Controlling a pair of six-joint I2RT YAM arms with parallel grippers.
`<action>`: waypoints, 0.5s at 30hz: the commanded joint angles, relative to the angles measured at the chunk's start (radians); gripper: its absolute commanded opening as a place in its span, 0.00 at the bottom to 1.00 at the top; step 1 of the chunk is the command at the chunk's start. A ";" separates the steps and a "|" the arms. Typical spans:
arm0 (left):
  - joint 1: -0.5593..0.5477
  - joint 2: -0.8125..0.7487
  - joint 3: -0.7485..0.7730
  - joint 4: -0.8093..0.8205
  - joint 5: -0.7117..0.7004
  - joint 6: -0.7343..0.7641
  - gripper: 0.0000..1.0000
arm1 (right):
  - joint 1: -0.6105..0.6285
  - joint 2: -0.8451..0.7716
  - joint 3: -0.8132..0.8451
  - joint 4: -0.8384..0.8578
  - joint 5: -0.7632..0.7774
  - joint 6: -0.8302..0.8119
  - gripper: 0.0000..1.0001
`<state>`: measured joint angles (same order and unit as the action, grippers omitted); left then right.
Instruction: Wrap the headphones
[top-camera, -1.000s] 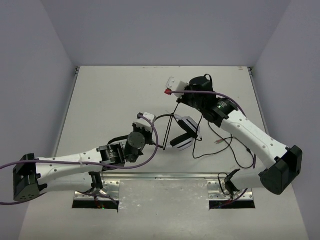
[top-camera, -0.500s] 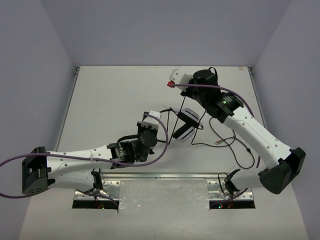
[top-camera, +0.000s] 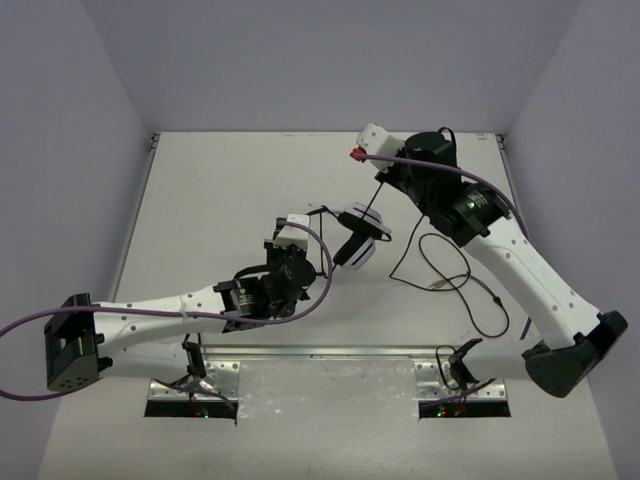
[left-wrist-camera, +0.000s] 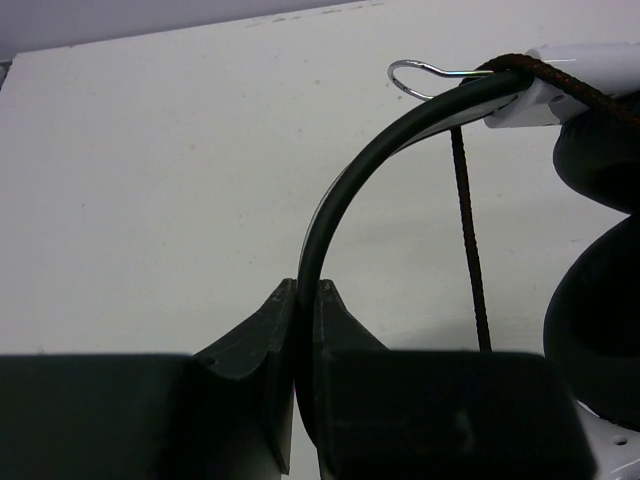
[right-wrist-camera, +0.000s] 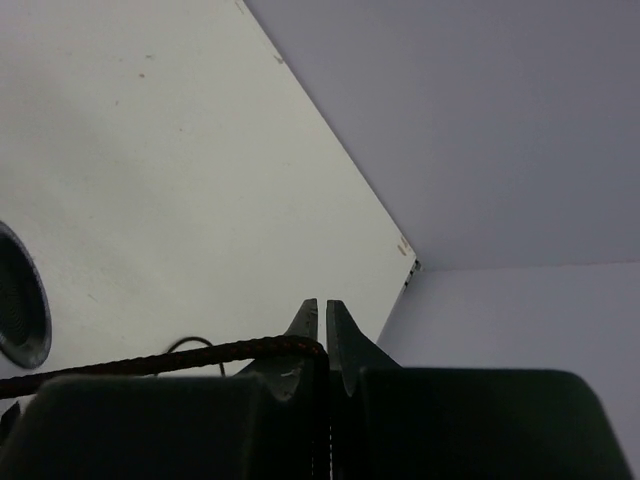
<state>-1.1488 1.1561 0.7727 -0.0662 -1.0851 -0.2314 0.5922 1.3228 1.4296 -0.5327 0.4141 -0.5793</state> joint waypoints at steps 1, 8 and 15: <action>0.000 0.005 0.023 -0.113 0.027 0.012 0.00 | -0.040 -0.117 0.069 0.125 0.032 0.072 0.02; -0.003 0.005 -0.019 -0.049 0.189 0.070 0.00 | -0.040 -0.105 -0.032 0.296 0.083 -0.111 0.02; -0.018 -0.095 -0.079 0.048 0.382 0.127 0.00 | -0.040 -0.131 -0.135 0.465 -0.223 -0.154 0.03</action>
<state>-1.1442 1.1011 0.7147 -0.0017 -0.8425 -0.1833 0.5865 1.2320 1.2522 -0.3477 0.2626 -0.6975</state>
